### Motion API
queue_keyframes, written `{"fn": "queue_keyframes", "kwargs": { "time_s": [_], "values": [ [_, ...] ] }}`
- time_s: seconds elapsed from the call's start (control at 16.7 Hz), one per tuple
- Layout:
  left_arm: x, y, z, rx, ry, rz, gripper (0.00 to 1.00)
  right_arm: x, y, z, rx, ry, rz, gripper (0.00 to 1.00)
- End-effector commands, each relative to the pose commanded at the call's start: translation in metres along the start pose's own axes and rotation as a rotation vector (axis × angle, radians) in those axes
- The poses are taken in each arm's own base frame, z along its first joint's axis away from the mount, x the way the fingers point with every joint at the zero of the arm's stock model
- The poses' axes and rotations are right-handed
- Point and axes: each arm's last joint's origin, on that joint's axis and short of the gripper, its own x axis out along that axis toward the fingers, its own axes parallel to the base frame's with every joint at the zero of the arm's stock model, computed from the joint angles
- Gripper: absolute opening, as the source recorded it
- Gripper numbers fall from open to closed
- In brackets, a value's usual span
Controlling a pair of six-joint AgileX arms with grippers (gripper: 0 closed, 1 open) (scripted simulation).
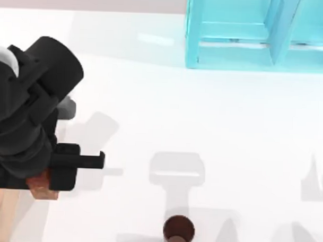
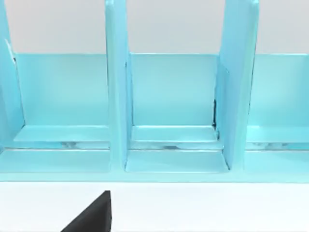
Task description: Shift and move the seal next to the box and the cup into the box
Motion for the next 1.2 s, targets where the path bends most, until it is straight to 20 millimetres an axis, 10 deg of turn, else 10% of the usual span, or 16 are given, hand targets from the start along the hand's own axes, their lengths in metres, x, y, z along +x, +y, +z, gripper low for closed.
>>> {"fn": "queue_keyframes", "kwargs": {
  "time_s": [0.84, 1.2],
  "values": [
    [0.064, 0.0, -0.002, 0.002, -0.004, -0.004, 0.0, 0.0, 0.0, 0.0, 0.0, 0.0, 0.0, 1.0],
    [0.064, 0.0, -0.002, 0.002, -0.004, -0.004, 0.45, 0.0, 0.0, 0.0, 0.0, 0.0, 0.0, 1.0]
  ]
}}
